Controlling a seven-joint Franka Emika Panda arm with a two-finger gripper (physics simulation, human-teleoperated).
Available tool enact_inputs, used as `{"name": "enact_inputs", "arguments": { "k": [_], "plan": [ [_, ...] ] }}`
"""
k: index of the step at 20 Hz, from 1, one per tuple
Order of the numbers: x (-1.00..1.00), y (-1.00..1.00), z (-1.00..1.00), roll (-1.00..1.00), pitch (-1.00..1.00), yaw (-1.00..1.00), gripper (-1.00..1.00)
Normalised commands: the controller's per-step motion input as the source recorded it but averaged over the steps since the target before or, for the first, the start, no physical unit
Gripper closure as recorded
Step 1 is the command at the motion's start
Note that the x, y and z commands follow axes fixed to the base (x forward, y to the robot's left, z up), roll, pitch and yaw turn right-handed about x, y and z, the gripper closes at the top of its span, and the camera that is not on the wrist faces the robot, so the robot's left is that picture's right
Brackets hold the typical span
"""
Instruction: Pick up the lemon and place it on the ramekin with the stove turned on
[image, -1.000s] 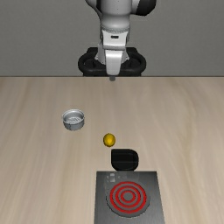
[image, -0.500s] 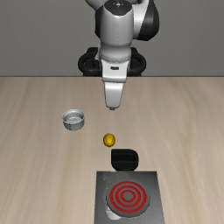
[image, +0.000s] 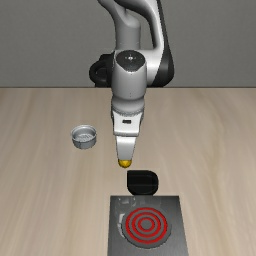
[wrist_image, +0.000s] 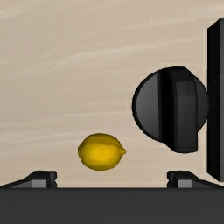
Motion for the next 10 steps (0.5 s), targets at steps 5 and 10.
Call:
{"name": "enact_inputs", "arguments": {
  "k": [5, 10],
  "plan": [
    [0.00, 0.00, -1.00, 0.00, 0.00, 0.00, -1.00],
    [-0.20, 0.00, -0.40, 0.00, 0.00, 0.00, -1.00]
  ]
}}
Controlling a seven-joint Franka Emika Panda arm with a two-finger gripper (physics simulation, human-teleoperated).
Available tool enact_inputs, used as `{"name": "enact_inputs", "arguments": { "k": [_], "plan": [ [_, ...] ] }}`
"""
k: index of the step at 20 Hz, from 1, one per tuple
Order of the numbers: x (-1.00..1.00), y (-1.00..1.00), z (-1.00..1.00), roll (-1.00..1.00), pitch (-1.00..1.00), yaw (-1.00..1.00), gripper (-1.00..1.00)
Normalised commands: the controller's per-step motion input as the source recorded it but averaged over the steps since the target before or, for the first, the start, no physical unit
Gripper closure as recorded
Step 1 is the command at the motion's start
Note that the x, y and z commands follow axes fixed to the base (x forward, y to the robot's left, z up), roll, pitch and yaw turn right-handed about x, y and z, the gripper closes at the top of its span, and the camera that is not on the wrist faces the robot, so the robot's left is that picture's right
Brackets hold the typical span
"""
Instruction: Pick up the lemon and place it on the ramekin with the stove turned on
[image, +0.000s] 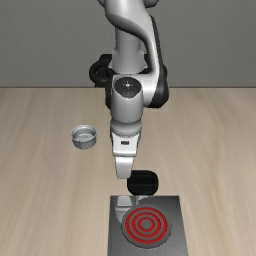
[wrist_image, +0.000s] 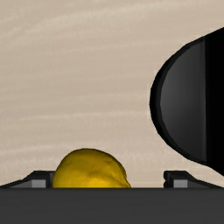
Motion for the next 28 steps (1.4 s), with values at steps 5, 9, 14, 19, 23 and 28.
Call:
{"name": "enact_inputs", "arguments": {
  "k": [5, 9, 14, 19, 23, 28],
  "plan": [
    [0.00, 0.00, -0.60, 0.00, 0.00, 0.00, -1.00],
    [0.00, 0.00, -0.25, 0.00, 0.00, 0.00, 1.00],
    [0.00, 0.00, 0.00, 0.00, 0.00, 0.00, 1.00],
    [0.00, 0.00, 0.00, 0.00, 0.00, 0.00, 1.00],
    [0.00, 0.00, 0.00, 0.00, 0.00, 0.00, 1.00],
    [0.00, 0.00, 1.00, 0.00, 0.00, 0.00, 1.00]
  ]
}}
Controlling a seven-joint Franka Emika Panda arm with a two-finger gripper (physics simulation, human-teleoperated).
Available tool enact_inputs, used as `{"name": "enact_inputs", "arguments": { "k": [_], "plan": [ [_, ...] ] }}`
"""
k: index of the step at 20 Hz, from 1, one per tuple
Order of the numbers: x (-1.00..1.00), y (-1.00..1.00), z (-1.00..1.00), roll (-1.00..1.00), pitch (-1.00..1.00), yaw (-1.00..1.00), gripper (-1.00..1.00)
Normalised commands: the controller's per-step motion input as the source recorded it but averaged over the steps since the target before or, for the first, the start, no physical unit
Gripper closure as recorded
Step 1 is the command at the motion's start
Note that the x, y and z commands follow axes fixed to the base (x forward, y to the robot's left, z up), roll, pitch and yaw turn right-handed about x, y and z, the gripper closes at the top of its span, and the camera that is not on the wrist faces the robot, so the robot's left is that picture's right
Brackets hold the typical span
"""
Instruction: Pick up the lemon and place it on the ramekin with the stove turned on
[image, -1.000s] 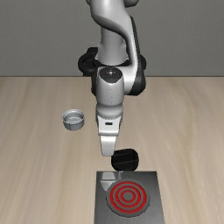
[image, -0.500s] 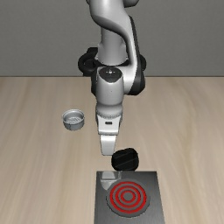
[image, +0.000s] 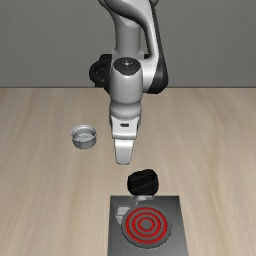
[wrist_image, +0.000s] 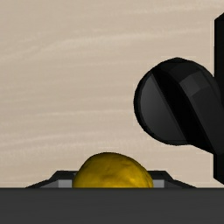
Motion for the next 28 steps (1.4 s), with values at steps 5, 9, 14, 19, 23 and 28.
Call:
{"name": "enact_inputs", "arguments": {
  "k": [5, 9, 14, 19, 23, 28],
  "plan": [
    [0.00, -0.80, 0.20, 0.00, 0.00, 0.00, 1.00],
    [0.00, -1.00, 0.00, 0.00, 0.00, 0.00, 1.00],
    [0.00, -0.60, 0.40, 0.00, 0.00, 0.00, 1.00],
    [-1.00, 0.00, 0.00, 0.00, 0.00, 0.00, 1.00],
    [-0.75, 0.00, 0.00, 0.00, 0.00, 0.00, -1.00],
    [0.00, 0.00, 0.00, 0.00, 0.00, 0.00, -1.00]
  ]
}}
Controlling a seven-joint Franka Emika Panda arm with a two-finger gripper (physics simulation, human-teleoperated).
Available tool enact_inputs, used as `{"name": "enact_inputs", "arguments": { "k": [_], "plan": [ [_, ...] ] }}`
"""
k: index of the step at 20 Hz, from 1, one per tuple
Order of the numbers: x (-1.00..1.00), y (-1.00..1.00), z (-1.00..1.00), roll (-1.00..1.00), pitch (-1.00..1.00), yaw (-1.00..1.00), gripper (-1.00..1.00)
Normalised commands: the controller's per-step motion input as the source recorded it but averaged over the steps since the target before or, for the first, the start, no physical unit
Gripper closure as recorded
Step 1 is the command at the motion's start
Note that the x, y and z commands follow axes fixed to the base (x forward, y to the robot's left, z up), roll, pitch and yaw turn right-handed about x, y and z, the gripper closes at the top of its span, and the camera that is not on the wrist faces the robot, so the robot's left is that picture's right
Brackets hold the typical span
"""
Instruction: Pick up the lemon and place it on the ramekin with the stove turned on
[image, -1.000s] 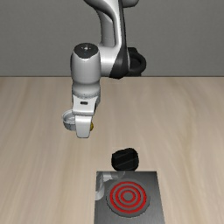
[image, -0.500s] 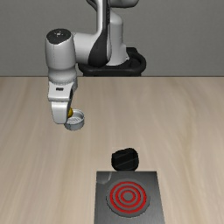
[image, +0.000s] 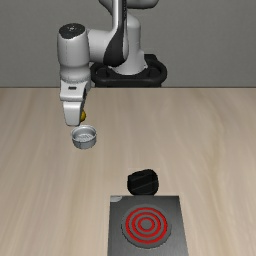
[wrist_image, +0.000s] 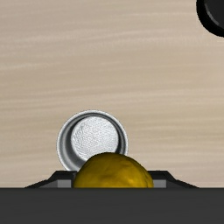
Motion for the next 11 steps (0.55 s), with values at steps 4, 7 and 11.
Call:
{"name": "enact_inputs", "arguments": {
  "k": [4, 7, 11],
  "plan": [
    [0.00, 0.00, 0.00, 0.00, 0.00, 0.00, -1.00],
    [0.00, 0.00, 0.00, 0.00, 0.00, 0.00, -1.00],
    [0.00, 0.00, 0.00, 0.00, 0.00, 0.00, -1.00]
  ]
}}
